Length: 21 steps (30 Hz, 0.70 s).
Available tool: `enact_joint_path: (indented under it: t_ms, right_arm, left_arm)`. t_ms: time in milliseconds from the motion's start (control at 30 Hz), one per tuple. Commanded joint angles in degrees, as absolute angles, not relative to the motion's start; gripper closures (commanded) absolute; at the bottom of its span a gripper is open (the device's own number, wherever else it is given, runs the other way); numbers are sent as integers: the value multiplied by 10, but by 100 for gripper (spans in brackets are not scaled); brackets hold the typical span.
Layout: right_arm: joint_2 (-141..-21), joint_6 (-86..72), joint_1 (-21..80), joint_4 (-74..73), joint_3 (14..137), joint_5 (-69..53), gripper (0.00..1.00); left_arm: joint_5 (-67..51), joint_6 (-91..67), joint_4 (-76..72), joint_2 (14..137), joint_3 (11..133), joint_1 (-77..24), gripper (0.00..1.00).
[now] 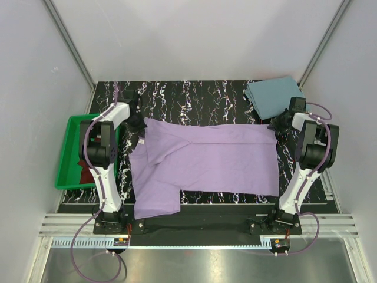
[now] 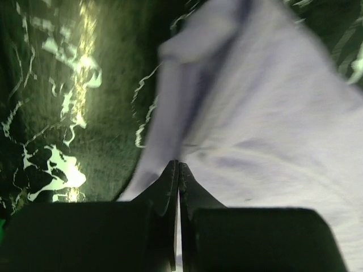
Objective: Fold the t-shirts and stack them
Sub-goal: Fold the tshirt
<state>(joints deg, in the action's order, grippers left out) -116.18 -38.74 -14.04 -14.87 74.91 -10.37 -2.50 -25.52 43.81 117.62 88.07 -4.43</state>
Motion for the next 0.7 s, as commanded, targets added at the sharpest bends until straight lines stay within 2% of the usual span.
enact_joint_path:
  t_ms: [0, 67, 100, 133, 200, 233, 367, 533, 667]
  right_arm:
    - [-1173, -398, -154, -166, 761, -45, 100]
    - [-1172, -401, -153, -157, 759, -62, 100]
    - [-1170, -401, -153, -155, 759, -65, 100]
    - [-1169, -401, -153, -151, 758, -66, 100]
    - [-1166, -401, -153, -149, 758, -70, 100]
    - [-1166, -400, -154, -149, 758, -71, 100]
    - [-1165, -405, -153, -142, 755, -83, 100]
    - [-1158, -378, -153, -157, 766, -90, 100]
    - [-1119, -342, -152, -213, 790, -66, 94]
  left_arm:
    - [-14, -293, 437, 1173, 853, -34, 100]
    - [-32, -294, 415, 1148, 835, -34, 98]
    - [-34, -293, 410, 1138, 833, -35, 91]
    - [-34, -292, 406, 1118, 838, -35, 71]
    - [-30, -280, 400, 1102, 846, -35, 61]
    - [-29, -274, 391, 1098, 858, -34, 52]
    - [-60, -251, 374, 1112, 888, -34, 48]
    - [-56, -242, 406, 1157, 925, -34, 48]
    - [-81, -241, 420, 1146, 922, -39, 51]
